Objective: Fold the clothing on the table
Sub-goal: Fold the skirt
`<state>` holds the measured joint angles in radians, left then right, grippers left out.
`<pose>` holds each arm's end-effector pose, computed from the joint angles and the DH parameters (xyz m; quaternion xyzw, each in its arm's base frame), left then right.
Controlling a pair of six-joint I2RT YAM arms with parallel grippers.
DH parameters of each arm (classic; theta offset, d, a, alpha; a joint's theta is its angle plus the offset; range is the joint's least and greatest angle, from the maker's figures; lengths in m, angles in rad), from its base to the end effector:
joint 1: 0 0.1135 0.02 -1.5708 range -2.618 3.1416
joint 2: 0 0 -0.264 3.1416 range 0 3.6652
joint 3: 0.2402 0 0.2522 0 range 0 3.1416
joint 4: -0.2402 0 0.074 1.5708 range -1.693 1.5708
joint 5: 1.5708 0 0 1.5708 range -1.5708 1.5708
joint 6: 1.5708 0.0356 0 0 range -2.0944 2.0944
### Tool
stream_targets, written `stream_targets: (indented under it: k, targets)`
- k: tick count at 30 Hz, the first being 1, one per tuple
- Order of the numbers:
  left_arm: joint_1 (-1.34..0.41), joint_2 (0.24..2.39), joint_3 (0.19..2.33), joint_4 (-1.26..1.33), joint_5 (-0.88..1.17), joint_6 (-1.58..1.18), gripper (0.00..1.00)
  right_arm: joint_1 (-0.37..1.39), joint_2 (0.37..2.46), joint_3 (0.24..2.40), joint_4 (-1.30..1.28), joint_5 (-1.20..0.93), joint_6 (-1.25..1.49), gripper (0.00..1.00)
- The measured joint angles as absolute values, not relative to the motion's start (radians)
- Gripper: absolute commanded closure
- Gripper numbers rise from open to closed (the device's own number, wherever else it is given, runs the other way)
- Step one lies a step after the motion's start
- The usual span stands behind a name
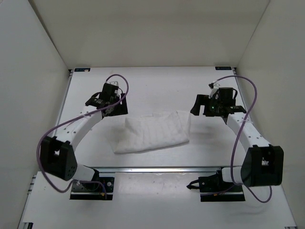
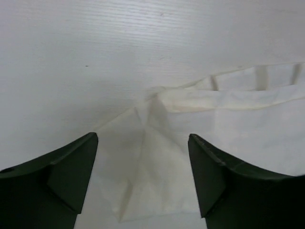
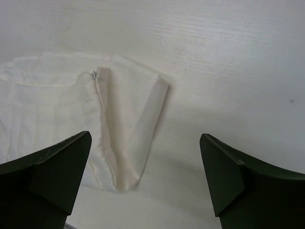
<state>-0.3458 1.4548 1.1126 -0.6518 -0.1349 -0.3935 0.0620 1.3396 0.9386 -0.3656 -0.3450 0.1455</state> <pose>0.2838 -0.0972 0.2584 -0.0420 0.9558 -0.0423 0.2879 0.2846 0.0297 0.2555 -0.0293 0.9086 0.1970 0.3671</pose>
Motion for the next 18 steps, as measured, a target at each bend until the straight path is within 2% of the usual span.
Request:
stream_targets:
  k: [2, 3, 4, 5, 7, 9, 14, 18]
  targets:
    - [-0.384, 1.378, 1.108, -0.654, -0.145, -0.405, 0.43, 0.056, 1.28, 0.881, -0.365, -0.35, 0.147, 0.07]
    - [-0.413, 1.335, 1.1, -0.648, -0.145, -0.412, 0.46, 0.059, 1.257, 0.85, -0.362, -0.354, 0.149, 0.06]
    - [-0.437, 1.289, 1.084, -0.64, -0.143, -0.42, 0.55, 0.07, 1.238, 0.817, -0.359, -0.357, 0.15, 0.06]
    - [-0.467, 1.238, 1.056, -0.625, -0.133, -0.432, 0.68, 0.088, 1.226, 0.788, -0.357, -0.356, 0.152, 0.04]
    - [-0.492, 1.172, 0.992, -0.606, -0.113, -0.458, 0.84, 0.136, 1.22, 0.742, -0.356, -0.358, 0.155, 0.04]
    - [-0.492, 1.14, 0.907, -0.599, -0.103, -0.485, 0.93, 0.181, 1.228, 0.715, -0.357, -0.367, 0.156, 0.04]
    - [-0.494, 1.179, 0.771, -0.605, -0.085, -0.535, 0.98, 0.201, 1.291, 0.709, -0.323, -0.391, 0.153, 0.04]
    - [-0.503, 1.186, 0.756, -0.588, -0.077, -0.561, 1.0, 0.215, 1.365, 0.73, -0.319, -0.373, 0.137, 0.04]
